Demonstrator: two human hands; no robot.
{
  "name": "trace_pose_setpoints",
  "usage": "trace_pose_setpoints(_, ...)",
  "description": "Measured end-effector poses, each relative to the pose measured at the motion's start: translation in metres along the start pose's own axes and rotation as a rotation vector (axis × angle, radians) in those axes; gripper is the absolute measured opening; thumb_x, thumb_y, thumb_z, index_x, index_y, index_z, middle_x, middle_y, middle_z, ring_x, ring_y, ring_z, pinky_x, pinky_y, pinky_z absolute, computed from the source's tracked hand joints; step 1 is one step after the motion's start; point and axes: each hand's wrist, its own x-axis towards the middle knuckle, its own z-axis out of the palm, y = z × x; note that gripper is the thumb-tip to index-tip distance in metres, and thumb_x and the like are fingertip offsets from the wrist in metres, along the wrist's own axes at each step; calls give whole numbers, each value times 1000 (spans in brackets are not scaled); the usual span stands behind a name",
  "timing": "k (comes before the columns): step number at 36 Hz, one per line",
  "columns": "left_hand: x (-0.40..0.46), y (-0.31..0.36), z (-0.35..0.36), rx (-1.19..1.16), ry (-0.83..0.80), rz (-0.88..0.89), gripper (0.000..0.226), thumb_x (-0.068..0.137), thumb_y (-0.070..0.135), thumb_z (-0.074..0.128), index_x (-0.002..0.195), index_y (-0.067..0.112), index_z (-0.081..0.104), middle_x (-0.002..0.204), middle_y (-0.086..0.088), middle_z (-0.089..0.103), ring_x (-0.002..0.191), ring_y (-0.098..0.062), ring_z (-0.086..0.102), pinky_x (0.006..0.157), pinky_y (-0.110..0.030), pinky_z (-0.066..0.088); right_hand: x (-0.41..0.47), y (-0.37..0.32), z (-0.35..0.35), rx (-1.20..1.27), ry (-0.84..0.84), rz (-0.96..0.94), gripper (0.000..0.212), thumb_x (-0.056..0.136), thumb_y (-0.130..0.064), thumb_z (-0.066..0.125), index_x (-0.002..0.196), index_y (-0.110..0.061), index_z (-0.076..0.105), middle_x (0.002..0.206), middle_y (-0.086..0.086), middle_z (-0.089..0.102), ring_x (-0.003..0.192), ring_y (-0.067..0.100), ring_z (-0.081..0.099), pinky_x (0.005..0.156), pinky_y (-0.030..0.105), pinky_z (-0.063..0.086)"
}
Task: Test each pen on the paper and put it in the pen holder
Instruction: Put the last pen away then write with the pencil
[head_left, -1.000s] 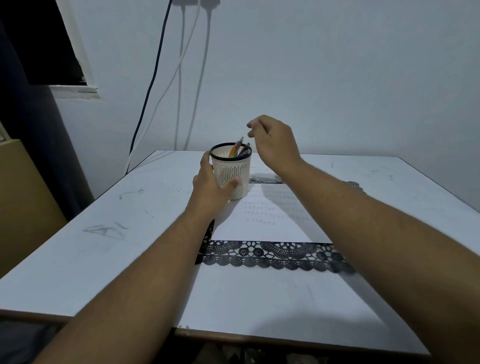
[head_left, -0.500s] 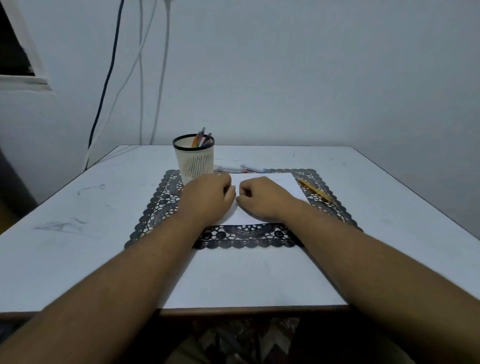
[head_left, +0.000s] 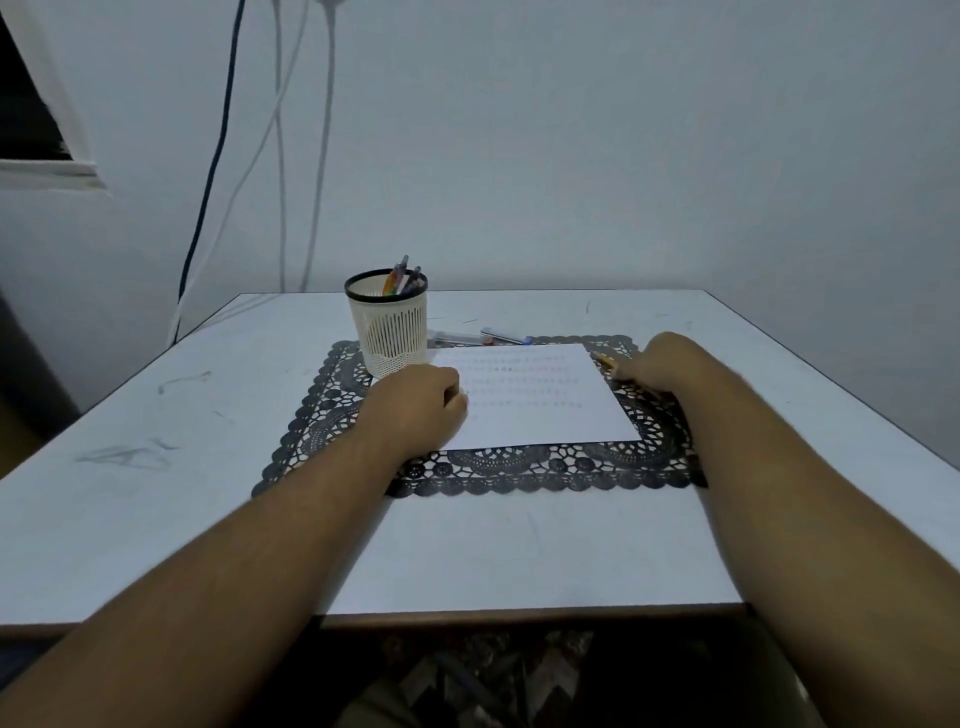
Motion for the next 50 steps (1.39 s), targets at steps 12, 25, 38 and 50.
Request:
trace_pose_setpoints(12, 0, -2, 1, 3, 191, 131, 12, 94, 32, 62, 103, 24, 63, 103, 6, 61, 100, -20, 53, 80, -39, 48, -15, -33, 11, 306, 214, -319, 19, 102, -29, 55, 91, -17, 62, 88, 3, 66, 73, 23, 62, 65, 35, 49)
trace_pose_setpoints(25, 6, 0, -10, 264, 295, 278, 28, 101, 38, 51, 93, 27, 75, 80, 4, 73, 80, -21, 67, 91, -39, 40, -75, -94, 58, 570, -171, -653, 14, 97, -21, 68, 88, -13, 75, 76, -8, 69, 60, -7, 55, 69, 23, 40)
trace_pose_setpoints(38, 2, -1, -11, -142, 209, 166, 21, 99, 16, 60, 116, 23, 69, 104, 0, 73, 94, -24, 65, 75, -38, 51, -73, -94, 66, 1032, -357, -463, 16, 100, -16, 69, 90, -5, 74, 85, 18, 73, 49, 13, 40, 42, 19, 33)
trace_pose_setpoints(50, 5, -16, -9, -177, 211, 105, 14, 101, 28, 57, 107, 25, 69, 94, 8, 68, 87, -15, 59, 69, -35, 43, -61, -85, 62, 1114, -344, -401, 13, 98, -14, 70, 104, -4, 75, 87, 15, 74, 50, 14, 45, 41, 21, 31)
